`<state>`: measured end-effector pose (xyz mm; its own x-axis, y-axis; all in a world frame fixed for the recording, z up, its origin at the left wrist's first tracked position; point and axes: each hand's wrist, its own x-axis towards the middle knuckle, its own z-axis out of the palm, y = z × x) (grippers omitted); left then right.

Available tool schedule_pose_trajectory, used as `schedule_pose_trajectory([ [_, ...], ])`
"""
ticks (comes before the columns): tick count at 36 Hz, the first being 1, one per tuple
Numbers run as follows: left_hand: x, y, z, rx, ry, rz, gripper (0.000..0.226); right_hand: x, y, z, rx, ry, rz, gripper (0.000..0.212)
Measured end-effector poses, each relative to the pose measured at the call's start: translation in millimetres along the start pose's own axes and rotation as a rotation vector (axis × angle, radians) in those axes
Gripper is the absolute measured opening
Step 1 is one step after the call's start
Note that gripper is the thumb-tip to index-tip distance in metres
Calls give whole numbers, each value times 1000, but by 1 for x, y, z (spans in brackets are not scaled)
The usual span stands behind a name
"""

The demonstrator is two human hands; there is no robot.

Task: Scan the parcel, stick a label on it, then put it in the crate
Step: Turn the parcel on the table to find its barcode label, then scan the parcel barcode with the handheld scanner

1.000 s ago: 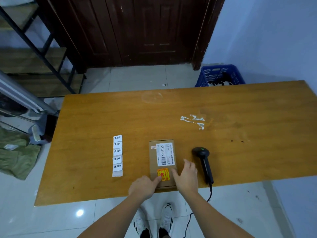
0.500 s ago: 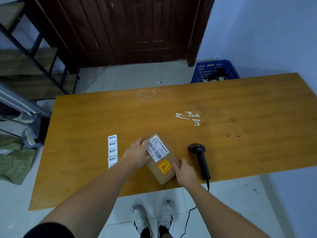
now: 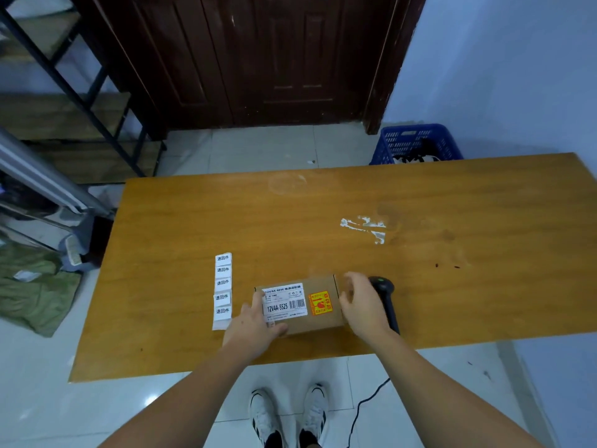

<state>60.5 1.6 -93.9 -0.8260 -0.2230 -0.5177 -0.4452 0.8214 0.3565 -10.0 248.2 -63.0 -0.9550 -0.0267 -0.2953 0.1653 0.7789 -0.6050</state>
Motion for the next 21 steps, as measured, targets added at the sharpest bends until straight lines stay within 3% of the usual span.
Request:
schedule_pose_trajectory([
  [3, 1, -1, -2, -63, 21, -13, 87, -6, 11, -17, -158, 286, -42, 39],
  [5, 2, -4, -3, -90, 34, -37, 81, -8, 21, -28, -171, 359, 66, 51],
  [8, 4, -10, -3, -134, 15, -112, 83, -7, 39, -34, -67, 231, 312, 73],
  [10, 5, -14, -3, -156, -16, -147, 81, -5, 48, -33, 100, 69, 430, 75],
  [16, 3, -24, -2, -234, -97, -122, 72, 1, 70, -26, 273, -153, 615, 39],
  [18, 0, -28, -3, -238, -97, -102, 69, -2, 73, -31, 284, -202, 604, 23],
  [21, -5, -30, -4, -234, -99, -115, 70, -8, 63, -41, 274, -163, 536, 14],
])
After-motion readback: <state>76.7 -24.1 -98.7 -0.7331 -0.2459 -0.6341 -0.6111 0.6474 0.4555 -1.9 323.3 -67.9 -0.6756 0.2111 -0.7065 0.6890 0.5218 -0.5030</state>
